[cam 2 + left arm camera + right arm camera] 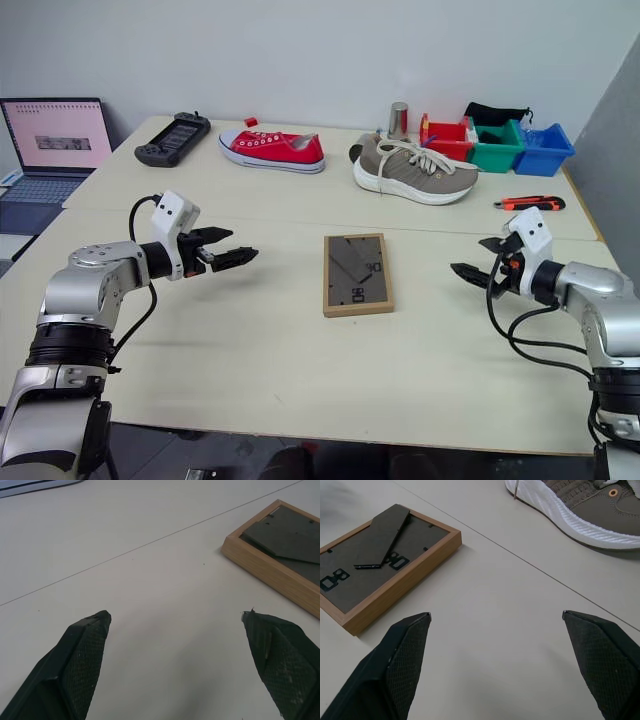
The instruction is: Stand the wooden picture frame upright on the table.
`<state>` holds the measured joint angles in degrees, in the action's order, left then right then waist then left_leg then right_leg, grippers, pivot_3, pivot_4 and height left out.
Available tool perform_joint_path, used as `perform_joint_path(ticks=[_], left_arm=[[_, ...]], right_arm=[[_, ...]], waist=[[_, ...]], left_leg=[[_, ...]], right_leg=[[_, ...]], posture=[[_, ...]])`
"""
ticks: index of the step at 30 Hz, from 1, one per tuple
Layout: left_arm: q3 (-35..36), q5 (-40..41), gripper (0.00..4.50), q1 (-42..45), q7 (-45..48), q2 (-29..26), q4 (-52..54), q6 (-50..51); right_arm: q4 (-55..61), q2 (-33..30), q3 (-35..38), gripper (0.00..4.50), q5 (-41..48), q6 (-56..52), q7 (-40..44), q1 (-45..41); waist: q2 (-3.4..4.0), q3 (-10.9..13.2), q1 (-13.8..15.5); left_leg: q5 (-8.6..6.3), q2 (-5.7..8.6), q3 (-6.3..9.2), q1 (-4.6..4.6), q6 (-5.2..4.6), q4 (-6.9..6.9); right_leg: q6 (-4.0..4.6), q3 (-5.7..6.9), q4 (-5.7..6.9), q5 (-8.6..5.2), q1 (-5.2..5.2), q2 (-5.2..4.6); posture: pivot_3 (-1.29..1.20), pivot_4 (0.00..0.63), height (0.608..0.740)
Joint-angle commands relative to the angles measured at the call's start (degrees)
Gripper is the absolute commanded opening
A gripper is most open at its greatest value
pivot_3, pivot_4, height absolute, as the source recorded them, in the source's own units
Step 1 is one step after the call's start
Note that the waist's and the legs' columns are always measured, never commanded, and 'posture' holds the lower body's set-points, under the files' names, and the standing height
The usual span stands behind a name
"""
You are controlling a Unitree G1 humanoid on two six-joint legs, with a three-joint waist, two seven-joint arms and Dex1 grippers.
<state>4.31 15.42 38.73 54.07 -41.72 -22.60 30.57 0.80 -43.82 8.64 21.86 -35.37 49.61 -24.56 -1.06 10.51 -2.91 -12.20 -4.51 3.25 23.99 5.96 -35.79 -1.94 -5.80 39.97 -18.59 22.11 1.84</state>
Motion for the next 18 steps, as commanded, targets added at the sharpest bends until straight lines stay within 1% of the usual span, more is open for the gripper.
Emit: perform_joint_path(ticks=[1,18], left_arm=[[0.8,-0.4,4.50,0.3,-0.4,-1.0,2.2,-2.0],[1.8,0.9,4.50,0.5,-1.5,-0.5,1.4,-0.6]], right_arm=[[0.8,0.1,0.4,4.47,0.9,0.4,0.3,-1.3],[1.0,0.2,-0.3,4.47,0.7,0.7,0.2,-1.3]], waist=[[0.00,0.0,0.0],[0.00,0.0,0.1]], left_leg=[[0.00,0.00,0.00,0.00,0.00,0.00],[0.00,0.00,0.00,0.00,0.00,-0.04]], right_leg=[[0.00,0.00,0.00,0.00,0.00,0.00],[0.00,0.00,0.05,0.00,0.00,0.00]], posture=[[0.00,0.150,0.740],[0.00,0.150,0.740]])
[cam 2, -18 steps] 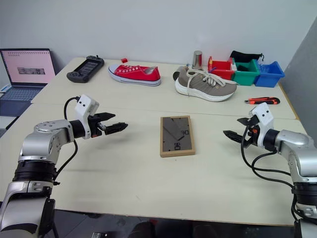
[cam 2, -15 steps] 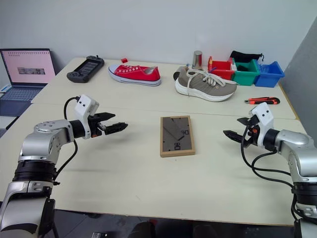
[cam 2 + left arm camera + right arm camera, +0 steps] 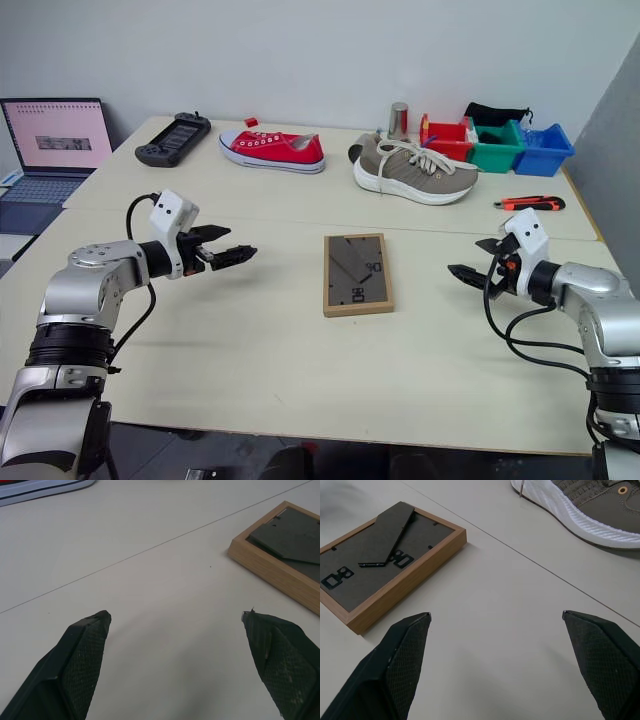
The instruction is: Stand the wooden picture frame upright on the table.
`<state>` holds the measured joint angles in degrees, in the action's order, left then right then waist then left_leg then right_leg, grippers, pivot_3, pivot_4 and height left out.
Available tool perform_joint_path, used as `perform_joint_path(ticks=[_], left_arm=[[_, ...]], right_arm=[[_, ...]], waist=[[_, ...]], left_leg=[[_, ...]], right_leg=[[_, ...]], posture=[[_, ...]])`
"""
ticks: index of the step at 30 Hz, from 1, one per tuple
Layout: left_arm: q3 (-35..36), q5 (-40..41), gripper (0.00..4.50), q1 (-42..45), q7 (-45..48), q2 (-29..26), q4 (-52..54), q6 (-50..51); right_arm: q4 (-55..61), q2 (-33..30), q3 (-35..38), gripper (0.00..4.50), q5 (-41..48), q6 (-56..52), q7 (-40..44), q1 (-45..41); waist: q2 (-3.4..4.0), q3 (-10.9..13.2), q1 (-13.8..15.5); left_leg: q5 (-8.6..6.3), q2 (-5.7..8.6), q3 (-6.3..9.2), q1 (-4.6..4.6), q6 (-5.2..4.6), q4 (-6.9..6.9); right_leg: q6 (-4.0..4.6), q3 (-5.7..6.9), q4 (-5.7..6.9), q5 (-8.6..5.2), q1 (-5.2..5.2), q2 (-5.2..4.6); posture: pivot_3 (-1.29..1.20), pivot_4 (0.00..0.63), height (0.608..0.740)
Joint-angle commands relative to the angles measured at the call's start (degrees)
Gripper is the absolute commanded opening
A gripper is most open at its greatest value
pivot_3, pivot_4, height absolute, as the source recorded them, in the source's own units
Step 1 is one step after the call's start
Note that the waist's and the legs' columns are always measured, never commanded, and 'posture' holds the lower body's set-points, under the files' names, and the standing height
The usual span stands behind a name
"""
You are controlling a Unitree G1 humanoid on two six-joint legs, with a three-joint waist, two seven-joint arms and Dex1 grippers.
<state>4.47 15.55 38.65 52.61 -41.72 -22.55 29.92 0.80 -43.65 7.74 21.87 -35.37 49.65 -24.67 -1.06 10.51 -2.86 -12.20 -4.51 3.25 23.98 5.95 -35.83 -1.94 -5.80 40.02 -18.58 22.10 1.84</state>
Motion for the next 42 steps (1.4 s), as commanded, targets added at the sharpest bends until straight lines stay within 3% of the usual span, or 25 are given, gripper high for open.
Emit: perform_joint_path(ticks=[1,12,13,14,19,24,31,34,42], left_arm=[[1.5,0.8,4.50,0.5,0.0,-0.6,1.4,0.1],[1.2,1.5,4.50,-0.2,1.4,-0.4,2.4,1.3],[1.2,1.5,4.50,-0.2,1.5,-0.4,2.4,1.3],[1.4,1.6,4.14,-0.2,1.3,-0.2,2.4,1.2],[-2.9,-2.1,3.30,-0.6,-0.5,2.7,1.8,-2.5],[-6.0,-4.5,2.10,0.6,-1.3,6.9,-0.6,-5.2],[-8.5,-8.6,0.58,6.4,-6.0,14.9,-12.5,-12.7],[-8.9,-9.8,0.05,8.9,-7.0,17.4,-17.3,-15.3],[-11.3,-12.1,0.05,10.8,-4.9,20.8,-20.6,-17.6]], right_arm=[[1.1,0.1,0.6,4.47,0.7,0.7,0.1,-1.2],[2.2,0.7,0.5,4.47,0.9,0.5,0.1,-0.5],[2.1,0.8,0.6,4.10,1.0,0.5,0.2,-0.6],[2.1,1.0,0.5,4.03,0.9,0.6,0.2,-0.6],[-2.3,3.1,-6.0,2.98,-6.1,6.3,-1.7,-2.9],[-7.1,6.8,-10.1,1.64,-9.4,10.3,-2.4,-5.8],[-20.2,14.4,-14.7,0.01,-14.7,16.5,-5.1,-13.6],[-25.1,16.4,-15.9,0.00,-17.1,19.7,-6.0,-15.8],[-27.3,20.1,-17.5,0.00,-18.8,21.5,-5.1,-16.7]], waist=[[0.00,0.0,0.0],[0.00,0.0,0.0],[0.00,0.0,0.0],[0.00,0.0,0.0],[0.00,0.0,-0.1],[0.00,0.0,0.0],[0.00,0.0,-0.1],[0.00,0.0,-0.1],[0.00,0.0,-0.1]], left_leg=[[0.00,0.00,0.00,0.00,0.00,0.00],[0.00,0.00,0.00,0.00,0.00,-0.04],[0.00,0.00,0.00,0.00,0.00,-0.05],[0.00,0.00,0.00,0.00,0.00,-0.06],[0.00,0.00,0.00,-0.02,0.00,-0.11],[0.01,0.00,0.00,-0.03,0.00,-0.17],[0.01,0.01,0.00,-0.05,0.00,-0.21],[0.01,0.02,0.00,-0.05,0.00,-0.21],[0.01,0.02,0.00,-0.04,0.01,-0.20]], right_leg=[[0.00,0.00,0.01,0.00,0.00,0.00],[0.00,0.01,0.05,0.00,0.00,0.00],[0.00,0.00,0.05,0.00,0.00,0.00],[0.00,0.00,0.06,0.00,0.00,0.00],[0.00,0.00,0.10,0.00,-0.01,0.00],[0.00,0.00,0.18,0.01,-0.03,0.00],[0.01,0.01,0.28,0.01,-0.01,0.00],[0.01,0.02,0.30,0.01,-0.01,0.00],[0.02,0.03,0.46,0.02,0.04,0.00]], posture=[[0.00,0.150,0.740],[0.00,0.150,0.740],[0.00,0.150,0.740],[0.00,0.150,0.740],[0.00,0.150,0.740],[0.00,0.150,0.740],[0.00,0.150,0.740],[0.00,0.150,0.740],[0.00,0.150,0.740]])
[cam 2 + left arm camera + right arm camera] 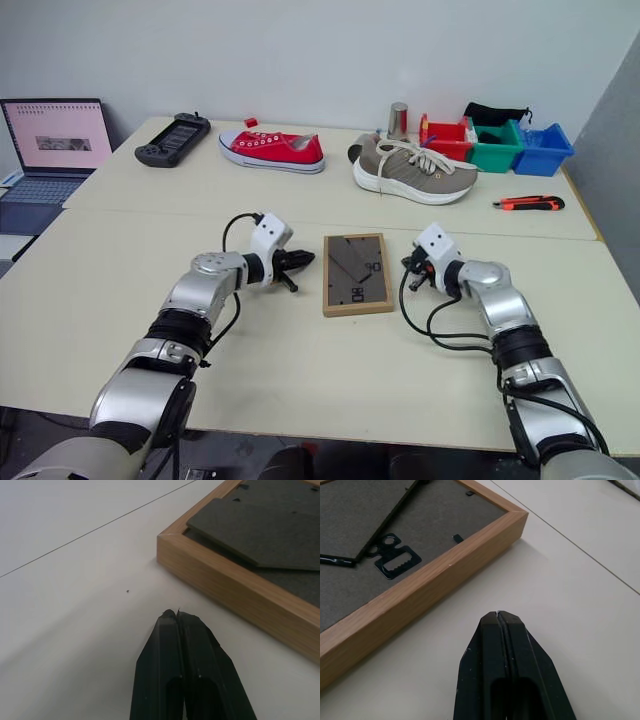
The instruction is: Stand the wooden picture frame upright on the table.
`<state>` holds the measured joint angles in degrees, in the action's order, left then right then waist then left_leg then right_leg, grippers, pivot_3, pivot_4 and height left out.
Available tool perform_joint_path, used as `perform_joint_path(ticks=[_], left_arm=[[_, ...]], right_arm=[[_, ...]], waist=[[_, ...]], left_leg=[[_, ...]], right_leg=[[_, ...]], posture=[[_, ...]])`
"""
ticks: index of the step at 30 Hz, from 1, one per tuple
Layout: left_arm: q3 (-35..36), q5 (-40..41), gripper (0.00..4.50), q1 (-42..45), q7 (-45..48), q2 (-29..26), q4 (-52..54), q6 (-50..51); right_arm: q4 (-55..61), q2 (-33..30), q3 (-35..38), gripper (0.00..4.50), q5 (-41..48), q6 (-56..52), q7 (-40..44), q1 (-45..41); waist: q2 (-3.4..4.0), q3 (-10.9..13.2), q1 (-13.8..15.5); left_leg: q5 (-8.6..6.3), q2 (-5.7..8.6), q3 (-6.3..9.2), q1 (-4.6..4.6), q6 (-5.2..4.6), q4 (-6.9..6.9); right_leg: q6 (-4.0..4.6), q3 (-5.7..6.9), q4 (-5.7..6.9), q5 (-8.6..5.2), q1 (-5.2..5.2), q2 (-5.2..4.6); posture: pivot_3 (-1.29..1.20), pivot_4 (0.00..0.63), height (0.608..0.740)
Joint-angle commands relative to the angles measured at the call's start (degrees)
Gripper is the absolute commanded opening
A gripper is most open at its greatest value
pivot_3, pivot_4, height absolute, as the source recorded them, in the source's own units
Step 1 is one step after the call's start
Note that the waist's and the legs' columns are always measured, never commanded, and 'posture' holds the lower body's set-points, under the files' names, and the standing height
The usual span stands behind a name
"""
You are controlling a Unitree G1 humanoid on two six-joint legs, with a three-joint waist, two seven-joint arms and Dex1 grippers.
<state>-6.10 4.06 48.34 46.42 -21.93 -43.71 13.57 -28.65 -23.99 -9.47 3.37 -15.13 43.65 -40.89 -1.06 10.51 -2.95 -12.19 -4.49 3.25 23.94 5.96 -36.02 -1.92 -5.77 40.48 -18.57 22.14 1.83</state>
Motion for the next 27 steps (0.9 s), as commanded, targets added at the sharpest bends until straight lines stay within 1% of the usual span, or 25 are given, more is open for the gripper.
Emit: perform_joint_path(ticks=[1,9,14,18,22,27], left_arm=[[-1.0,-0.7,0.05,0.9,1.6,1.3,0.9,-1.2],[-2.8,-0.4,0.05,-1.2,6.0,2.1,7.2,1.0],[-4.1,0.1,0.05,-2.5,8.7,1.4,13.0,4.6],[-5.4,0.4,0.05,-4.3,10.5,1.2,18.9,7.9],[-6.5,0.4,0.05,-5.7,11.5,0.9,22.4,10.5],[-7.6,-0.1,0.05,-6.1,12.2,0.1,24.0,11.6]], right_arm=[[3.1,0.6,-0.5,0.00,-0.1,0.9,1.3,0.2],[14.6,-0.5,0.2,0.00,3.2,-5.8,5.2,4.9],[21.6,-2.3,0.8,0.00,4.8,-10.6,6.1,7.1],[29.1,-5.1,1.3,0.00,6.2,-14.3,8.0,11.0],[31.3,-6.0,1.9,0.00,6.5,-16.3,7.0,12.3],[33.5,-7.1,2.0,0.00,6.9,-17.6,7.2,13.4]], waist=[[0.00,0.0,0.0],[0.00,0.0,-0.1],[0.00,0.0,-0.1],[0.00,0.0,-0.1],[0.00,0.0,-0.1],[0.00,0.0,-0.2]], left_leg=[[0.00,0.00,0.00,-0.01,0.00,-0.01],[0.00,0.02,0.03,-0.02,0.00,-0.03],[0.00,0.02,0.03,-0.01,0.00,-0.03],[0.00,0.02,0.03,-0.02,0.00,-0.03],[0.00,0.03,0.04,-0.01,0.00,-0.03],[0.02,0.02,0.02,-0.03,-0.03,-0.05]], right_leg=[[0.00,0.00,0.04,0.00,0.00,0.00],[0.00,0.00,0.23,0.00,0.01,0.00],[0.00,0.01,0.27,-0.01,0.05,0.00],[0.00,0.01,0.28,-0.01,0.06,0.00],[0.00,0.00,0.27,-0.01,0.05,0.00],[0.00,-0.01,0.26,-0.01,0.05,0.01]], posture=[[0.00,0.150,0.740],[0.00,0.150,0.740],[0.00,0.150,0.740],[0.00,0.150,0.740],[0.00,0.150,0.740],[0.00,0.150,0.740]])
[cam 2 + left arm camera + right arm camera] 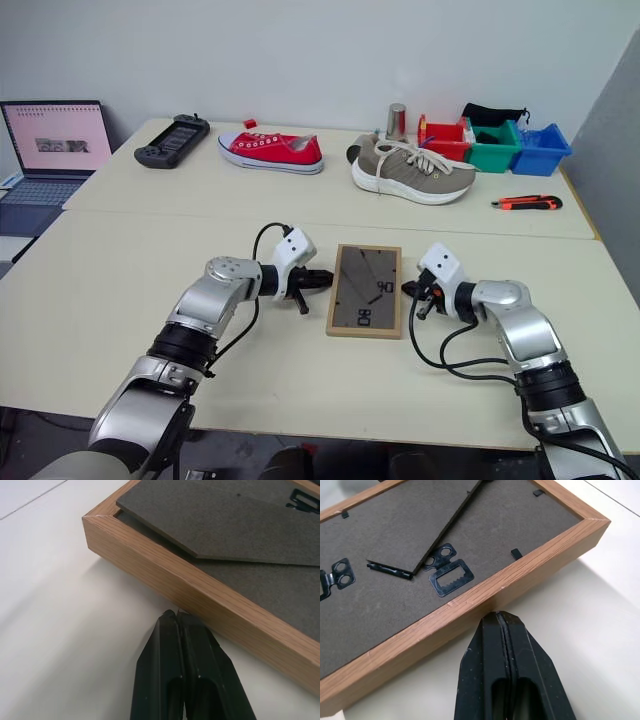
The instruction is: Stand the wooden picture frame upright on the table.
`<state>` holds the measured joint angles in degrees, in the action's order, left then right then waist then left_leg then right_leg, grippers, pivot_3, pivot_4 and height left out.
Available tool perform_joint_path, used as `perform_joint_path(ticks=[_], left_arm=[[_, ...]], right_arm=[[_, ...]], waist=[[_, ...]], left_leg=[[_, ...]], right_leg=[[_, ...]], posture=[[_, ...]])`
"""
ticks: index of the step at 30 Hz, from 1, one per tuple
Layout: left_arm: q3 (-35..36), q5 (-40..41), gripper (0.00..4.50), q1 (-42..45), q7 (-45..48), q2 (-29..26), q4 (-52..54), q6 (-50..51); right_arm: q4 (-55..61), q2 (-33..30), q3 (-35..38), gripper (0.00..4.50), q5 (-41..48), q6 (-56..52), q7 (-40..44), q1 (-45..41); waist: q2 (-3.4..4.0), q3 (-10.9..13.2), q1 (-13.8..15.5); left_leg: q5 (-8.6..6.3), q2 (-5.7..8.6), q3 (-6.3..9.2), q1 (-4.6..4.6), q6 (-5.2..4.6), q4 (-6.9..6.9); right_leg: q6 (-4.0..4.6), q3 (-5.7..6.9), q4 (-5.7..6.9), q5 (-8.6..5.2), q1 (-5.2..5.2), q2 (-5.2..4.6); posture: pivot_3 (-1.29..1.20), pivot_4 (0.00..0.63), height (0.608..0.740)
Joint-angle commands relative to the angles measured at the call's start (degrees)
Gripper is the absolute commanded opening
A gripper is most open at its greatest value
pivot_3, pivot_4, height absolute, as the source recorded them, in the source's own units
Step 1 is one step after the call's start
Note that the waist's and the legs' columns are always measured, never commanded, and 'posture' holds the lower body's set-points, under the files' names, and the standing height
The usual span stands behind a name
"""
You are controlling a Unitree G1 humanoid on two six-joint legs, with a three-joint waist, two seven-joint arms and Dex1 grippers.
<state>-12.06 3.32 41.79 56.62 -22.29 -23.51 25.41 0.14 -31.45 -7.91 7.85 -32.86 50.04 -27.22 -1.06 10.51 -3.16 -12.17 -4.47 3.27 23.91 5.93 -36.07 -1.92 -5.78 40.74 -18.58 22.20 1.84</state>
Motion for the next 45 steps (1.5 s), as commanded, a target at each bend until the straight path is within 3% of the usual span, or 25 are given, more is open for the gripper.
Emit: perform_joint_path(ticks=[1,16,38,45], left_arm=[[-1.8,0.6,0.05,0.5,2.3,0.3,4.0,0.0],[-4.8,0.7,0.05,-2.1,4.7,-0.8,9.0,2.2],[-6.2,0.0,0.05,-3.4,6.6,-2.4,11.3,3.3],[-8.3,-2.7,0.05,-4.4,8.2,-6.4,9.6,0.4]], right_arm=[[5.0,0.3,0.4,0.00,2.5,-0.2,0.9,-0.2],[13.1,-3.8,-0.1,0.00,5.4,-5.1,4.2,4.1],[11.4,-3.7,-0.6,0.00,4.7,-4.2,3.7,4.8],[8.8,-5.1,-0.3,0.00,2.6,-1.7,3.1,5.3]], waist=[[0.00,0.0,0.0],[0.00,0.0,0.0],[-0.01,0.0,0.1],[0.00,0.0,0.0]], left_leg=[[0.00,0.00,0.00,0.00,0.00,0.00],[0.00,0.00,0.00,0.01,0.00,0.00],[0.00,0.00,0.00,0.00,-0.01,0.00],[0.00,0.00,-0.01,-0.02,-0.01,0.00]], right_leg=[[0.00,-0.01,0.00,0.00,0.00,0.00],[0.00,-0.01,-0.02,-0.01,-0.01,0.00],[0.00,-0.01,-0.03,-0.01,-0.02,0.00],[0.00,-0.02,-0.03,-0.01,-0.03,0.00]], posture=[[0.00,0.150,0.740],[0.00,0.150,0.740],[0.00,0.150,0.740],[0.00,0.150,0.740]])
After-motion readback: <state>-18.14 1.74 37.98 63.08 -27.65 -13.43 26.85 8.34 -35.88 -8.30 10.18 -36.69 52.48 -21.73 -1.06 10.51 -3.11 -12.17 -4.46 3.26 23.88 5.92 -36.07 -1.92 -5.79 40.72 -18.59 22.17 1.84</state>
